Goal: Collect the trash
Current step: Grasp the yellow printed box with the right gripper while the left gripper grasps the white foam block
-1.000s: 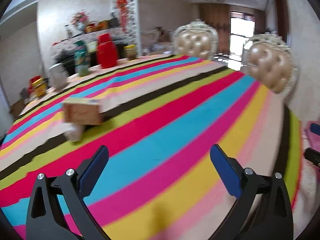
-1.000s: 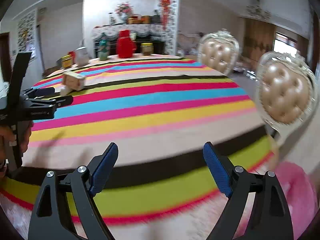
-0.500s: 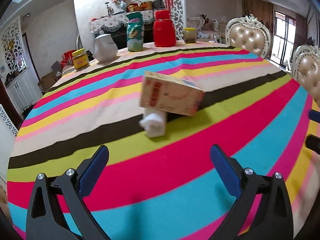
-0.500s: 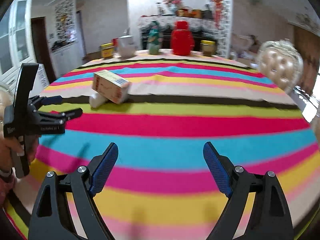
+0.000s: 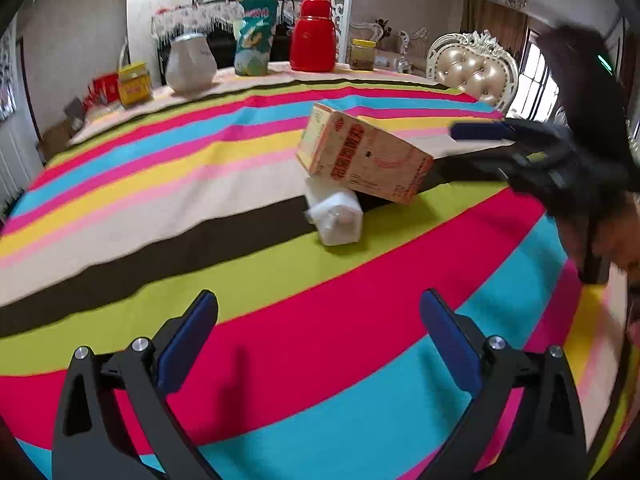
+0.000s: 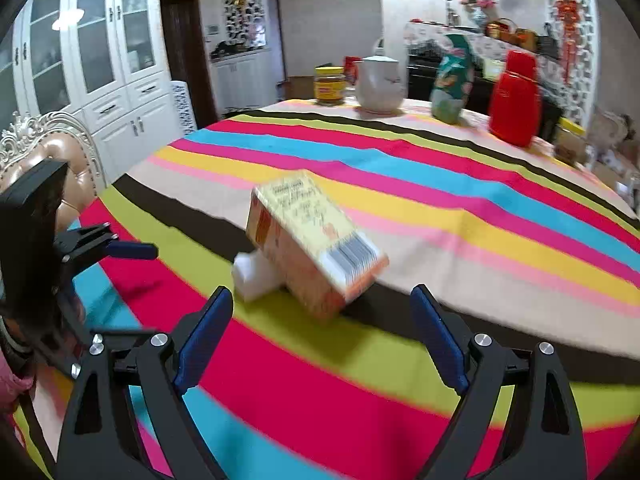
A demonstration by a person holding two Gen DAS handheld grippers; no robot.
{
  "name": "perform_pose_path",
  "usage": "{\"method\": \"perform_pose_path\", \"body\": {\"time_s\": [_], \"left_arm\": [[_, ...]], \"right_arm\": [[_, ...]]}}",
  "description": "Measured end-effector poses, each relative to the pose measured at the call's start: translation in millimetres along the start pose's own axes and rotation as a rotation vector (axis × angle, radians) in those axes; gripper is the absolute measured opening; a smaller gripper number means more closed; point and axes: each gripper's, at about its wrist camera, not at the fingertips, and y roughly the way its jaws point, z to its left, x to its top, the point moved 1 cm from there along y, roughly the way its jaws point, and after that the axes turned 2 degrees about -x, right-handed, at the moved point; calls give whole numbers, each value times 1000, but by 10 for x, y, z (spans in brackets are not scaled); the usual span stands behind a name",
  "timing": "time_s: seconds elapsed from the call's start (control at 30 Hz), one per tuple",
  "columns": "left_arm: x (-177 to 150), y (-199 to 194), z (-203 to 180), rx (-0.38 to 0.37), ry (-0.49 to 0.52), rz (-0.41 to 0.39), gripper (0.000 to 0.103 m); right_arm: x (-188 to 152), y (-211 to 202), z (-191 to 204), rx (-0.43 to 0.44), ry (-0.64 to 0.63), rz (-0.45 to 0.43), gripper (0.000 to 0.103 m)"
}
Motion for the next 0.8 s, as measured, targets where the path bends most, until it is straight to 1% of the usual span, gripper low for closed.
{"method": "perform_pose_path", "body": {"time_s": [0.17,0.3,0.4,0.47,0.5,0.53,0.57,0.6,0.63,0.67,0.7,0.8], "left_arm": [[29,-32,2,-10,1,-14,98],[-44,-10,4,-29,-10,-5,98],[-115,15,-7,-12,7,-1,98],[-125,19,-13,-15,10,0,98],[-127,19,-9,-15,5,2,98],[-128,25,9,-14,-1,2,98],[-130,14,33,-6,-15,-3,98],[-127,6,47,7,-24,-6,98],[-98,19,57,31,-34,-11,98],[-92,12,65,42,-47,-16,97],[-82,8,65,43,-63,-20,97],[-29,11,66,22,-120,-31,97]], "right_arm": [[200,272,-101,132,10,33,85],[277,420,-147,171,1,62,85],[292,550,-157,192,-10,96,85],[270,629,-126,167,-35,128,85],[232,644,-88,124,-64,145,85],[184,617,-51,86,-91,144,72],[146,572,-34,61,-101,135,66],[95,476,-31,22,-94,113,63],[33,354,-36,0,-78,87,59],[-4,283,-47,-17,-66,73,56],[-77,154,-62,-53,-44,50,56],[-263,-100,-67,-130,-10,32,54]]}}
